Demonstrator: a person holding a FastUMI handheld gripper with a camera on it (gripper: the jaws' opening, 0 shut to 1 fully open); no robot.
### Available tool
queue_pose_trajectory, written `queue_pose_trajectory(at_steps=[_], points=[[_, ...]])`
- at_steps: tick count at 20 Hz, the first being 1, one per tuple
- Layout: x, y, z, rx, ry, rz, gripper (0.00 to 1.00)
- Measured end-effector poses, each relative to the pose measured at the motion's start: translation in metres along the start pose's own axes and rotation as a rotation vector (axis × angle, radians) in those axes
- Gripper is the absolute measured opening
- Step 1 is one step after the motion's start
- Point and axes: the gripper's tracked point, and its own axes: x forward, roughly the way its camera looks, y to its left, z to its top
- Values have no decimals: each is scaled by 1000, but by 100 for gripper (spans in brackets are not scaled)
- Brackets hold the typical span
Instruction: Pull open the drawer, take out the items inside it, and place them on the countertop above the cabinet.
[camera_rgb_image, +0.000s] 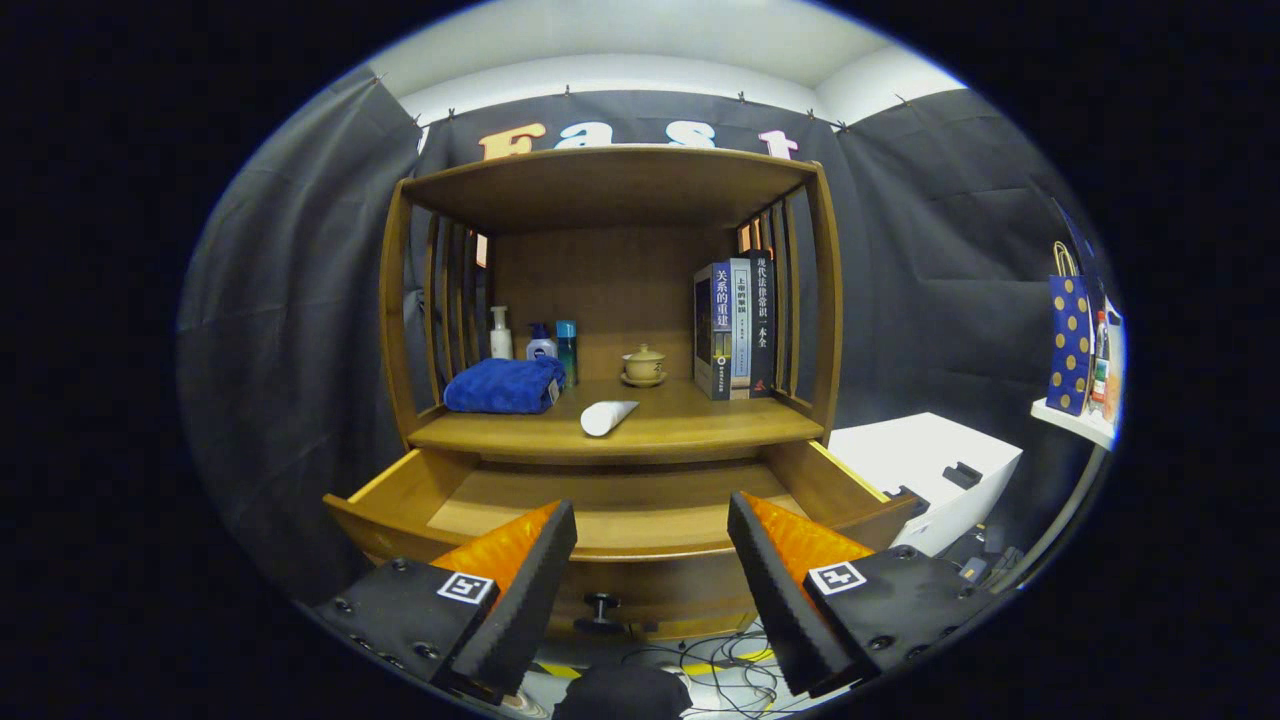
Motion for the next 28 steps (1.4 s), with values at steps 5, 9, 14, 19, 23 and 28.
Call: queue_pose_trajectory(at_steps=[5, 9, 14, 19, 23, 28], points=[[3, -2, -26, 6, 21, -15, 98], [7, -2, -40, -7, 41, -21, 98], [14, 14, -60, -54, 79, -5, 99], [27, 20, -60, -39, 79, -8, 99], [32, 28, -61, -24, 75, 7, 98], [33, 30, -65, 11, 78, 21, 96]])
